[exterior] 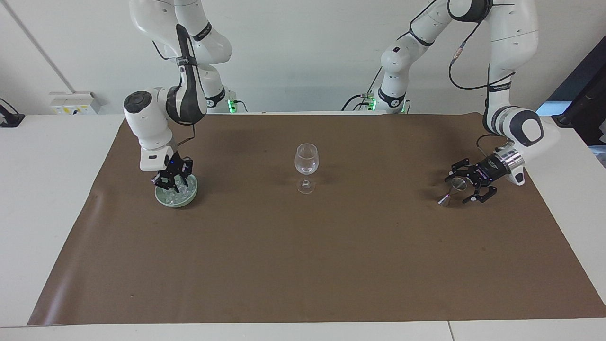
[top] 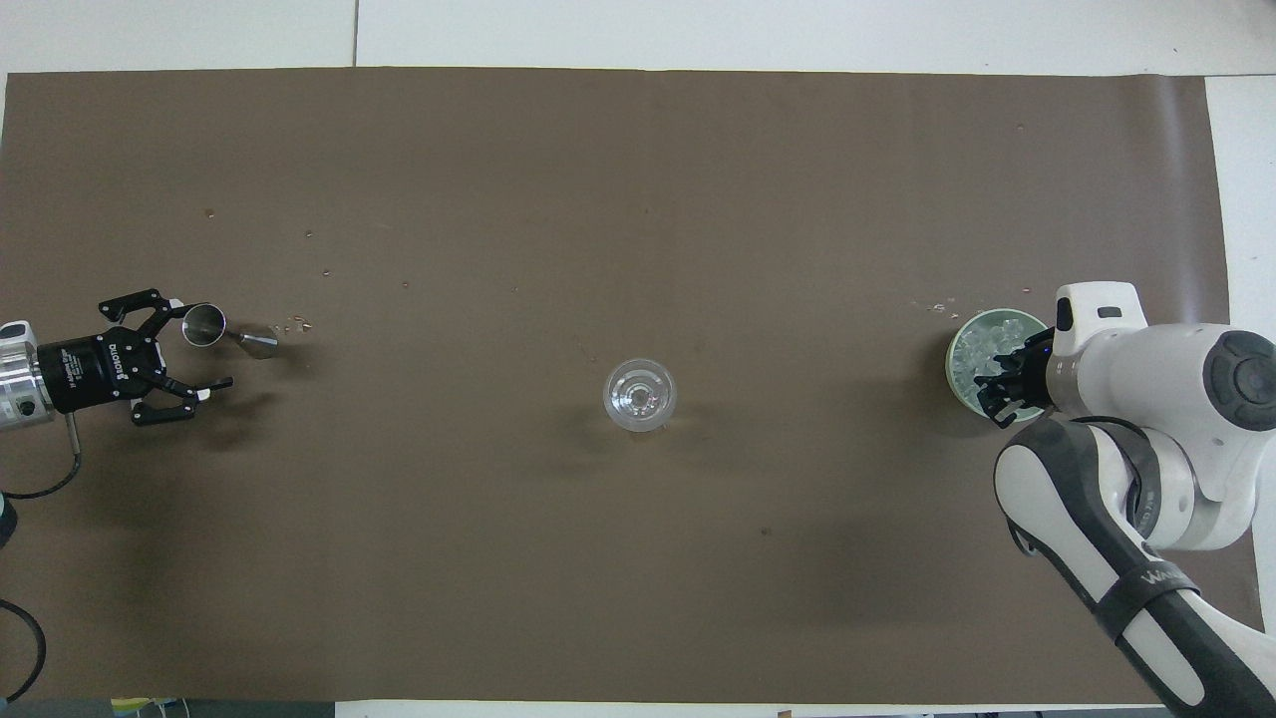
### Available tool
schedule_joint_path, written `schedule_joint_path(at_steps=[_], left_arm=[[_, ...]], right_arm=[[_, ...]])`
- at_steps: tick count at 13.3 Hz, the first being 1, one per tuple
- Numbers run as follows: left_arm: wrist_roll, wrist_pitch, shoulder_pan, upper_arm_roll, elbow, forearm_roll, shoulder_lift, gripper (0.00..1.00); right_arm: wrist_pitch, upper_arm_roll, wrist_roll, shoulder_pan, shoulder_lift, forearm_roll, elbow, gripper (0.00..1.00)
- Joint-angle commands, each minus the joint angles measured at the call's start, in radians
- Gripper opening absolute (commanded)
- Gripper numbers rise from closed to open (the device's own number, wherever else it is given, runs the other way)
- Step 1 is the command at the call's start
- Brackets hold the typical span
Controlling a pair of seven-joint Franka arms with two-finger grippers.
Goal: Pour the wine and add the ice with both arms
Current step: 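Set down the jigger and open the left gripper while the right gripper grasps ice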
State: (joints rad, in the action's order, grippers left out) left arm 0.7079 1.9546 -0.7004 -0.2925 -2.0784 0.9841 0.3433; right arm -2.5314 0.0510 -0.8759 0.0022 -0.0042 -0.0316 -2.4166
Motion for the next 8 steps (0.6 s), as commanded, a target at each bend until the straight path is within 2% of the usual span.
schedule_joint_path(at_steps=[1, 3, 5, 8], left_arm=[[0.002, 0.020, -0.007, 0.006, 0.047, -0.152, -0.013, 1.00], [0.005, 0.018, -0.001, 0.006, 0.098, -0.305, -0.024, 1.00], [0.005, 0.020, 0.012, 0.006, 0.158, -0.431, -0.046, 1.00], [0.005, 0.007, 0.073, 0.004, 0.256, -0.628, -0.081, 1.00]], right_arm=[[-0.013, -0.003, -0.028, -0.001, -0.025, -0.016, -0.021, 0.06], [-0.007, -0.003, -0.028, -0.001, -0.025, -0.016, -0.019, 0.01], [0.023, -0.003, -0.031, -0.002, -0.023, -0.016, 0.002, 0.00], [0.211, -0.003, -0.017, -0.001, -0.026, -0.016, 0.137, 0.00]])
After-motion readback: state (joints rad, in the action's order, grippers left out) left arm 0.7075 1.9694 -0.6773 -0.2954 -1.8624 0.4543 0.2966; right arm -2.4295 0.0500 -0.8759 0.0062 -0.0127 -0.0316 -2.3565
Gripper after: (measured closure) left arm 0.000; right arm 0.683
